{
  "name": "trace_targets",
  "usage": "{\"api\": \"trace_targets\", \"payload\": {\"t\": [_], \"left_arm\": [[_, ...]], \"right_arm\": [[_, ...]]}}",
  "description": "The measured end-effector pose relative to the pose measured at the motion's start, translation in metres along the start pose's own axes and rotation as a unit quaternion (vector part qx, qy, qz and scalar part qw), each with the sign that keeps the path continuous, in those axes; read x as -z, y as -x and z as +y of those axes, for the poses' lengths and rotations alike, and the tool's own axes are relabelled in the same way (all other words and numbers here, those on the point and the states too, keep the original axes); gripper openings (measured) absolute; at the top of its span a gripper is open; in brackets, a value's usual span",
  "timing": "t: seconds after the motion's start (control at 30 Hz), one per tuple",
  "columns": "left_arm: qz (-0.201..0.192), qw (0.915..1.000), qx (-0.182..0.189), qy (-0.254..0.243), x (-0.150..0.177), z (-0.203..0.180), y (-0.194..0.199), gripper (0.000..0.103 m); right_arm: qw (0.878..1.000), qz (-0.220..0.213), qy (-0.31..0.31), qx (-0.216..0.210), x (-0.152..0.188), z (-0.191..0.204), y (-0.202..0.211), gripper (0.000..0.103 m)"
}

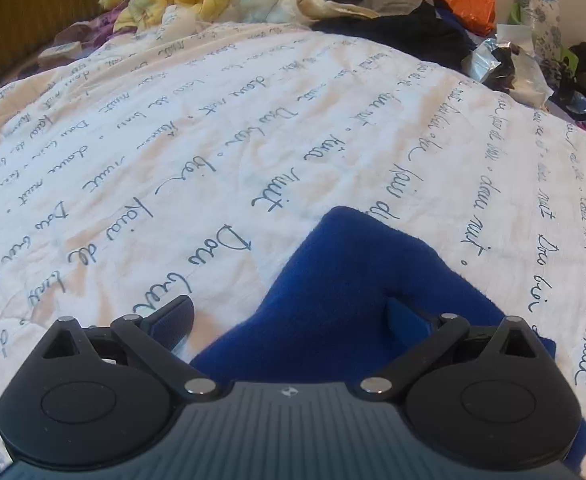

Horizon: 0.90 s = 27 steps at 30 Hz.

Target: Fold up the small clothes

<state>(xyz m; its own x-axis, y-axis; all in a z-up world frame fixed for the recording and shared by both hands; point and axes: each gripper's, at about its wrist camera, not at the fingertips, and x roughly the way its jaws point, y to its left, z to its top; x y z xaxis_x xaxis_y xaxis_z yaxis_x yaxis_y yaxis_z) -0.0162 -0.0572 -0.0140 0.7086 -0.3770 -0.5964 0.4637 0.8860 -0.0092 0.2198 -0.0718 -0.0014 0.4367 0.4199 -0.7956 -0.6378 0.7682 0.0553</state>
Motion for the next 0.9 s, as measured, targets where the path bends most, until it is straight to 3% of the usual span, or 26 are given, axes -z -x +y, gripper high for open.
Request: {"api": "trace_targets", "payload": {"t": [0.07,0.1,0.2,0.23,0.3,0.33,0.37,0.4,0.47,0.5,0.53,0.6,0.67,0.7,0.73,0.77,0.8,0.83,0.87,0.9], "left_arm": [[-0.011,0.9997,-0.015,0.018,0.004,0.004,0.015,0.088],[-0.019,0.9991,-0.008,0.038,0.006,0.009,0.024,0.089],[-0.006,0.9968,0.02,0.077,0.01,0.024,0.03,0.094],[0.008,0.9967,0.021,0.078,0.013,0.026,0.023,0.094],[0.0,0.999,0.01,0.045,0.013,0.02,0.016,0.099],[-0.001,0.999,0.01,0.044,0.01,0.019,0.016,0.098],[-0.004,0.9985,0.007,0.055,0.006,0.021,0.02,0.092],[-0.013,0.9971,0.01,0.074,0.002,0.027,0.027,0.091],[-0.037,0.9901,0.014,0.134,0.0,0.05,0.046,0.1],[-0.042,0.9846,0.015,0.169,0.0,0.063,0.052,0.102],[-0.035,0.9772,0.02,0.208,0.001,0.078,0.054,0.101],[0.002,0.9556,0.039,0.292,0.004,0.11,0.045,0.094],[0.039,0.9366,0.06,0.343,0.006,0.127,0.028,0.087],[0.035,0.9375,0.059,0.341,0.001,0.13,0.025,0.085],[0.044,0.9383,0.062,0.338,-0.004,0.129,0.019,0.083],[0.051,0.94,0.063,0.331,-0.007,0.131,0.015,0.068],[0.067,0.9429,0.059,0.321,-0.012,0.127,0.008,0.022],[0.09,0.9471,0.047,0.304,-0.016,0.118,0.0,0.012],[0.089,0.954,0.031,0.285,-0.019,0.113,0.0,0.012],[0.082,0.9624,0.015,0.258,-0.026,0.107,0.007,0.011]], "right_arm": [[0.998,-0.029,-0.056,-0.012,0.007,-0.014,0.035,0.102],[0.994,-0.066,-0.082,-0.031,0.016,-0.02,0.06,0.102],[0.967,-0.139,-0.17,-0.127,0.063,-0.045,0.119,0.102],[0.959,-0.135,-0.198,-0.151,0.079,-0.051,0.124,0.102],[0.953,-0.075,-0.236,-0.172,0.108,-0.061,0.101,0.102],[0.951,-0.076,-0.238,-0.181,0.122,-0.066,0.091,0.102],[0.944,-0.119,-0.236,-0.196,0.134,-0.071,0.098,0.101],[0.934,-0.122,-0.271,-0.198,0.142,-0.079,0.106,0.101],[0.899,-0.13,-0.355,-0.221,0.159,-0.098,0.131,0.102],[0.884,-0.15,-0.373,-0.239,0.171,-0.107,0.145,0.102],[0.876,-0.162,-0.381,-0.246,0.182,-0.113,0.157,0.102],[0.876,-0.141,-0.399,-0.232,0.202,-0.121,0.167,0.102],[0.891,-0.092,-0.396,-0.201,0.212,-0.122,0.159,0.102],[0.898,-0.068,-0.392,-0.189,0.214,-0.118,0.151,0.102],[0.899,-0.072,-0.383,-0.198,0.215,-0.115,0.145,0.101],[0.897,-0.07,-0.379,-0.214,0.214,-0.111,0.14,0.1],[0.897,-0.072,-0.378,-0.219,0.211,-0.108,0.137,0.081],[0.906,-0.063,-0.364,-0.208,0.205,-0.103,0.133,0.024],[0.918,-0.037,-0.348,-0.184,0.199,-0.097,0.125,0.017],[0.922,-0.045,-0.337,-0.186,0.196,-0.095,0.124,0.018]]}}
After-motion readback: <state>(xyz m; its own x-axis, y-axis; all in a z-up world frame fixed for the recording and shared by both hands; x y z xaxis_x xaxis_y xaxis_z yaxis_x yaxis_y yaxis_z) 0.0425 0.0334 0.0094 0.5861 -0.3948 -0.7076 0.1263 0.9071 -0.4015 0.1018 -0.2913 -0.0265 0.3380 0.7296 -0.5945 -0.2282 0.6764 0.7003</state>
